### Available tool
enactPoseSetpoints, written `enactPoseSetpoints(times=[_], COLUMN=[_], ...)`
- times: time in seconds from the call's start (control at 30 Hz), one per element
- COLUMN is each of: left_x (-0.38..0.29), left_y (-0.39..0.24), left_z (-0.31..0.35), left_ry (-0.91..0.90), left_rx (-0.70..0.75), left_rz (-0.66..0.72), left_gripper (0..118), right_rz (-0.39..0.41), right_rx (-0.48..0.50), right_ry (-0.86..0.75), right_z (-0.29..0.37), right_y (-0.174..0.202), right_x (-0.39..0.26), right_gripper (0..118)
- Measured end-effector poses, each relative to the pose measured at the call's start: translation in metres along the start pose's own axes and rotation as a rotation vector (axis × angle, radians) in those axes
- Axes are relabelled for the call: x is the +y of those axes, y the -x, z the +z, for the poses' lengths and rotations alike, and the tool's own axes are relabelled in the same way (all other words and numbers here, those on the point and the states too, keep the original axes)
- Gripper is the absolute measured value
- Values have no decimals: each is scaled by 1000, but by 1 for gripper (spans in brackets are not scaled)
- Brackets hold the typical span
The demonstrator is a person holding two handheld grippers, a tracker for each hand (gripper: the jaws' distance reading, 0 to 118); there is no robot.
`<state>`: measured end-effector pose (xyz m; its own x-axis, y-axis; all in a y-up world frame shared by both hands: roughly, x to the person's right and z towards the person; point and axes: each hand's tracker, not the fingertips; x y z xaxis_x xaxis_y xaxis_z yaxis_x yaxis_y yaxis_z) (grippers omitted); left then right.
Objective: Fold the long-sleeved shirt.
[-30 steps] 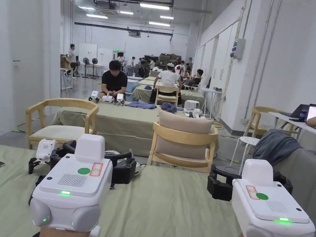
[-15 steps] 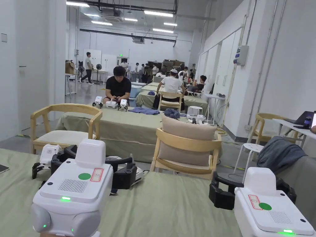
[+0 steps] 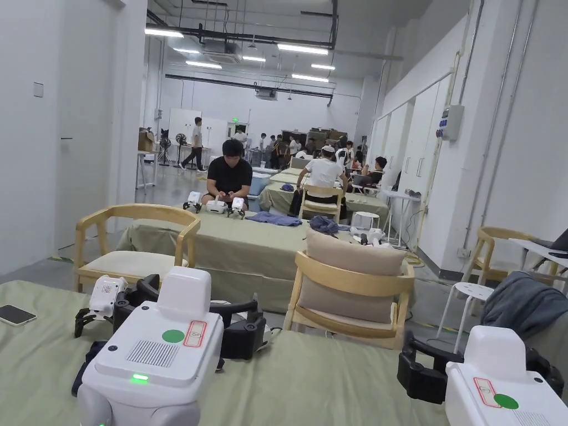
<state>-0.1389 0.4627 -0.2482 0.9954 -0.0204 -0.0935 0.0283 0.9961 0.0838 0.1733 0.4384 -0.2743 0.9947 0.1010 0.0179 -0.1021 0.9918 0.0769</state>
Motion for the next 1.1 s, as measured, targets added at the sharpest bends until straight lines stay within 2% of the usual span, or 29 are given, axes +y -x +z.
enactPoseSetpoints(times=[1.1], left_x=[3], left_y=[3], left_z=[3], left_ry=[13], left_rx=[-7], left_rz=[6], left_gripper=[111], right_rz=[-14], right_rx=[-8], right_ry=[10], right_z=[6], right_y=[-5], right_x=[4], right_gripper=[118])
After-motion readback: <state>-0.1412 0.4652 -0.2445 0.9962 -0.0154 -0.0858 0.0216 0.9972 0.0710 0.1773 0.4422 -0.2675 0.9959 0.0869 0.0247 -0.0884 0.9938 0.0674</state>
